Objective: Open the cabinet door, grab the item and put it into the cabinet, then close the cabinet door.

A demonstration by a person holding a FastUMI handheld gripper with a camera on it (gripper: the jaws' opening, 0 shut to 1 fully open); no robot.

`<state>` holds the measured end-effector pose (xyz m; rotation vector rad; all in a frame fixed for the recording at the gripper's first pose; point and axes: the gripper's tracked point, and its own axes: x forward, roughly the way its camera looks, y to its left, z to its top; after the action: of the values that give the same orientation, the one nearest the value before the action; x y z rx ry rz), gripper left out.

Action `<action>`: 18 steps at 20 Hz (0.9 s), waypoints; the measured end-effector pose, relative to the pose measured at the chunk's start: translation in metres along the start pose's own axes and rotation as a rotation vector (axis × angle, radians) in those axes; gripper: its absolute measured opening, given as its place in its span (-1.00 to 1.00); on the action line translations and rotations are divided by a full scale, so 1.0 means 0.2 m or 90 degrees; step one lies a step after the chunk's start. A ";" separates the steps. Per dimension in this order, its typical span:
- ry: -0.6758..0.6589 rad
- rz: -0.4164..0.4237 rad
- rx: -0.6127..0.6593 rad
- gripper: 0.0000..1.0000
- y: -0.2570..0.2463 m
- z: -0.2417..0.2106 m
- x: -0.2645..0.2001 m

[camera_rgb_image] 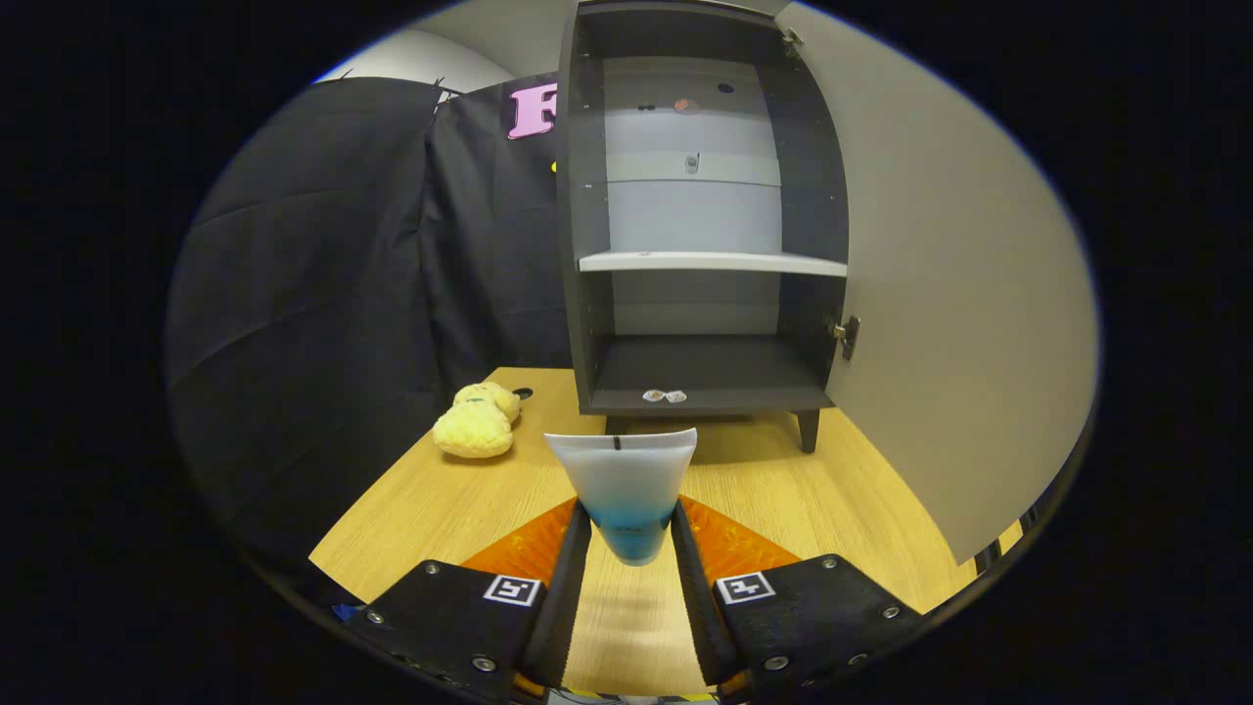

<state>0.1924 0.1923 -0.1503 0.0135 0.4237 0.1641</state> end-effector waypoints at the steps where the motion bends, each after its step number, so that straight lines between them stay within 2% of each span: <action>1: -0.010 -0.001 0.000 0.02 -0.02 0.07 0.00; 9: -0.058 -0.023 -0.002 0.02 -0.19 0.60 0.13; 18: -0.090 -0.016 0.038 0.01 -0.32 1.06 0.38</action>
<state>0.3582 0.1467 0.0086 0.0773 0.2869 0.1249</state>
